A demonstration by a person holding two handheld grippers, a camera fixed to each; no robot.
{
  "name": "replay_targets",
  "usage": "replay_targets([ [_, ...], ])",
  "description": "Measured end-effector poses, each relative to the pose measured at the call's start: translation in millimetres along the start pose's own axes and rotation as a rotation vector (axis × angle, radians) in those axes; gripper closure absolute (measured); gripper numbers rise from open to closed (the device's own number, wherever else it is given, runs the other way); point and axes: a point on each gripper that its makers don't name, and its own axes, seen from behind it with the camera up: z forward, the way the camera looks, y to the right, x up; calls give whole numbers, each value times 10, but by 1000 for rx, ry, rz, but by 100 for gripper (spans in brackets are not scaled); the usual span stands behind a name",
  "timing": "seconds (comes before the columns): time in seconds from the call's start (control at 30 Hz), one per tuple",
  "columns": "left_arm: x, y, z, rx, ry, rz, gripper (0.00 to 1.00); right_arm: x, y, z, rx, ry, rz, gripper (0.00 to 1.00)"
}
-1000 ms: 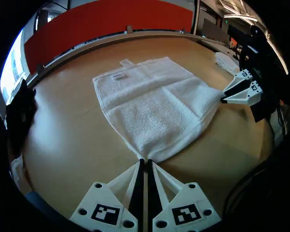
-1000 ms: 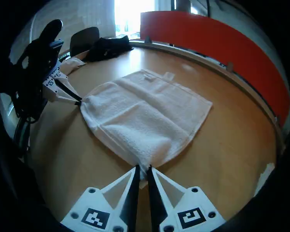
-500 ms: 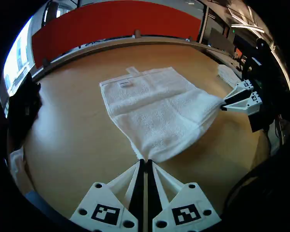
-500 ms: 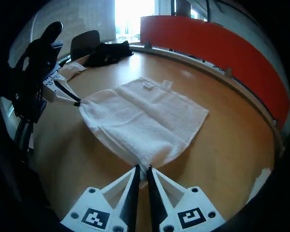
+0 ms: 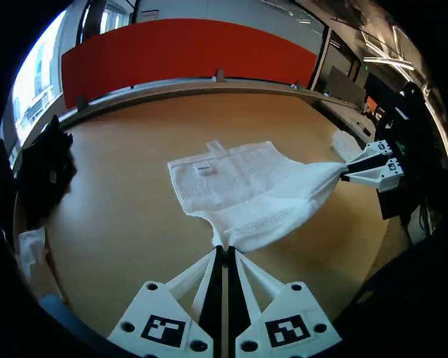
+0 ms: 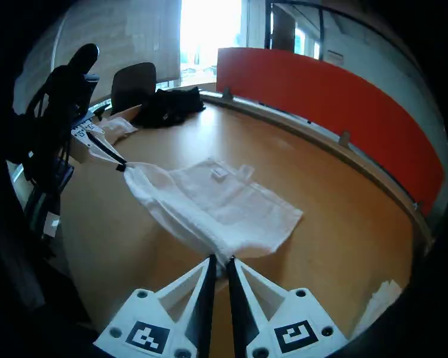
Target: Fold towel
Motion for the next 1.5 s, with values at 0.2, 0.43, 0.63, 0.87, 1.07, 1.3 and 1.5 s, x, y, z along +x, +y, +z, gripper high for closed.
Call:
replay_targets([
  [0.2, 147, 48, -184, -8, 21, -17, 95, 161, 8, -155, 5, 15, -3, 86],
  [0.43, 278, 87, -377, -7, 44, -48, 95, 273, 12, -280, 9, 20, -18, 86],
  [0.63, 307, 134, -497, -8, 45, -73, 95, 330, 3, -365, 15, 21, -27, 86],
  [0.87, 296, 176, -569, -8, 48, -104, 95, 364, -4, -417, 18, 23, -30, 86],
  [1.07, 308, 186, -553, -10, 52, -98, 95, 360, 2, -400, 15, 19, -31, 86],
  [1.3, 341, 141, -465, -5, 47, -89, 95, 329, 33, -343, 9, 9, -29, 86],
  [1.5, 404, 66, -325, 10, 45, -96, 95, 296, 136, -214, -5, -11, -36, 86],
])
